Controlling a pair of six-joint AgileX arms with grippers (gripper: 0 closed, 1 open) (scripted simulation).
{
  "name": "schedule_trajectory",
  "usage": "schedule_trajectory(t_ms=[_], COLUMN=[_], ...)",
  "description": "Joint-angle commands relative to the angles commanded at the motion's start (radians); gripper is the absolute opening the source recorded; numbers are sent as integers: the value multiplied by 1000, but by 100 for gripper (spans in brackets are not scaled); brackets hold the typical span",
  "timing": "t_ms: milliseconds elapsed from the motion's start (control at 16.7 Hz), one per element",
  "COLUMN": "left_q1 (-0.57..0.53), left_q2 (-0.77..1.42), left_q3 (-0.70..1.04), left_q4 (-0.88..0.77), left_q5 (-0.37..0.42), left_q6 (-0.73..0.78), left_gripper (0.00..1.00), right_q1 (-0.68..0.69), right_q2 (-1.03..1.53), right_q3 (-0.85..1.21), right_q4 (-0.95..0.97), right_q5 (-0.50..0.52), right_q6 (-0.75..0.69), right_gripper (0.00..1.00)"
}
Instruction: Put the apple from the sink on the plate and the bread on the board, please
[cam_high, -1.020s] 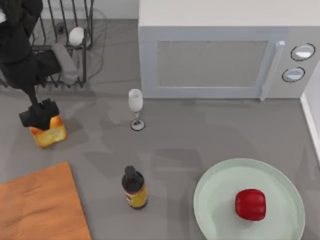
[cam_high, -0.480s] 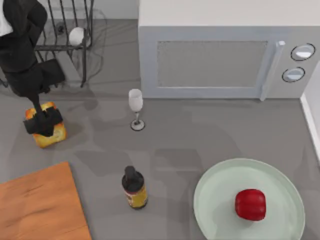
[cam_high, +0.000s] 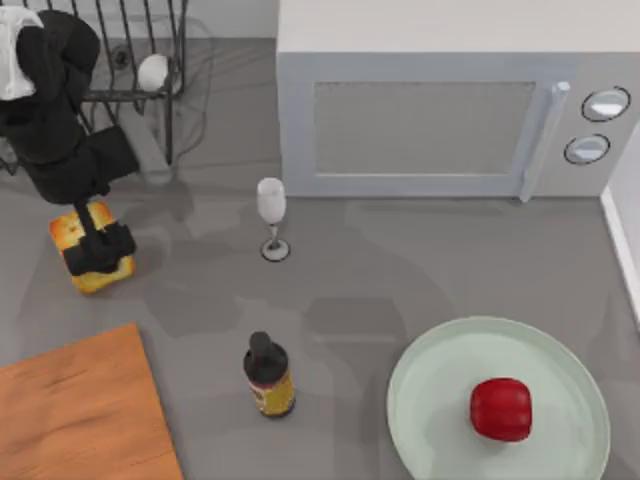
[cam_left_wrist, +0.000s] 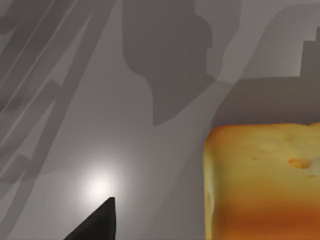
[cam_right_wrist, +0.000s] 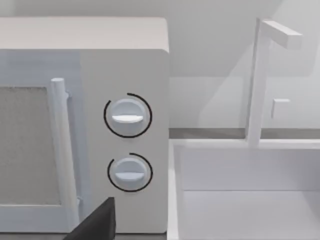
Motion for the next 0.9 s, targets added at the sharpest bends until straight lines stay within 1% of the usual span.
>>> schedule_trajectory(t_ms=[60, 840, 900], left_q1=[0, 0, 0], left_q2=[0, 0, 0], left_q3=[0, 0, 0], left_q4=[0, 0, 0], left_q5=[0, 0, 0], left_q6=[0, 0, 0], left_gripper=[100, 2, 0], right_q1=[0, 0, 0], right_q2=[0, 0, 0], right_q3=[0, 0, 0], right_q4=[0, 0, 0], right_q5=[0, 0, 0], right_q6=[0, 0, 0], right_gripper=[100, 100, 100])
